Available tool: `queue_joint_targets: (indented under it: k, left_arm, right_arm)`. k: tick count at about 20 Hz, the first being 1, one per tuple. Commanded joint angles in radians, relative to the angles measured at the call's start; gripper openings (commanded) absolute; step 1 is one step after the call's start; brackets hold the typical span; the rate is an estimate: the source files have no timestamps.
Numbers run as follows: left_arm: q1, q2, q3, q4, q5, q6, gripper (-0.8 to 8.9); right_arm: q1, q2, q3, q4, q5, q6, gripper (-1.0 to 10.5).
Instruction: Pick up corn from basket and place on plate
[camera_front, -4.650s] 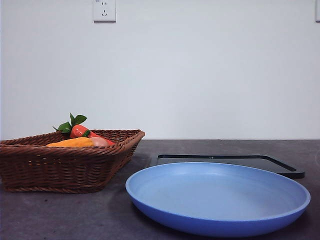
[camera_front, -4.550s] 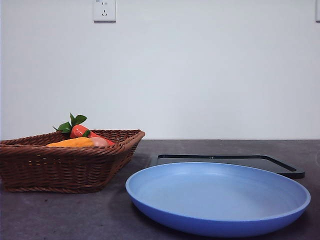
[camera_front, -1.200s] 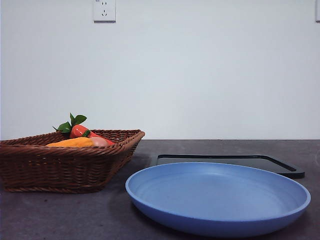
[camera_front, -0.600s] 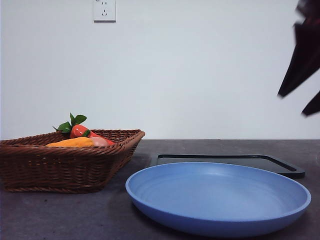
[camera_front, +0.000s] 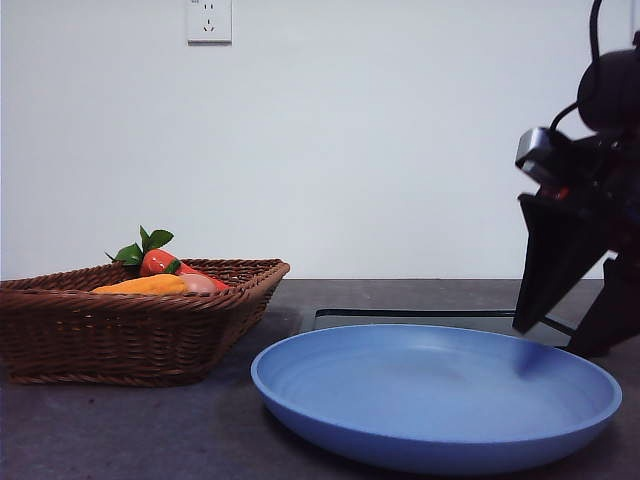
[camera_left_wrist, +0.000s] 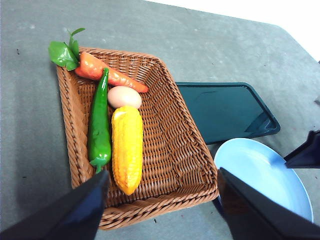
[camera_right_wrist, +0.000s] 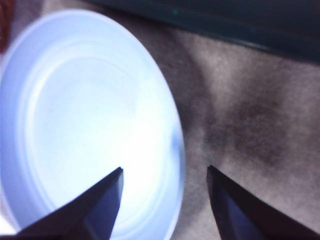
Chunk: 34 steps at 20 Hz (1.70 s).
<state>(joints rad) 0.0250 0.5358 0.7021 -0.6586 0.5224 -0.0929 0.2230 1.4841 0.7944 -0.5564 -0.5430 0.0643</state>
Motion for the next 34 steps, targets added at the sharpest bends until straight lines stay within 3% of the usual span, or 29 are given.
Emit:
queue_joint_targets:
  k: [1,5,8,11,17,25,29,34]
  left_arm:
    - [0.001,0.003,0.017,0.007,0.002,-0.002,3.55]
    - [0.001,0.004,0.017,0.007,0.002,-0.002,3.55]
    - [0.001,0.005,0.017,0.007,0.002,-0.002,3.55]
    - [0.001,0.006,0.017,0.007,0.002,-0.002,3.55]
    - [-0.002,0.011,0.017,0.007,0.002,-0.001,3.51]
    - [-0.065,0.121,0.066,0.016,-0.009,-0.001,3.51]
    - [-0.120,0.212,0.101,0.058,-0.042,0.002,3.51]
    - [-0.250,0.449,0.160,0.108,-0.201,0.015,3.51]
  right_arm:
    - [0.016,0.045,0.019,0.011,0.010,-0.005,2.3]
    - [0.037,0.080,0.019,0.013,0.028,-0.009,1.4]
    - [0.037,0.085,0.019,0.014,0.056,-0.012,0.0]
    - [0.036,0.085,0.019,0.006,0.105,-0.012,0.0]
    - [0.034,0.047,0.019,-0.019,0.102,-0.012,0.0]
    - [0.010,-0.177,0.026,-0.108,0.105,0.000,0.0]
    - [-0.011,-0.292,0.028,-0.163,0.103,0.002,0.0]
    - [-0.040,-0.465,0.032,-0.237,0.103,0.009,0.0]
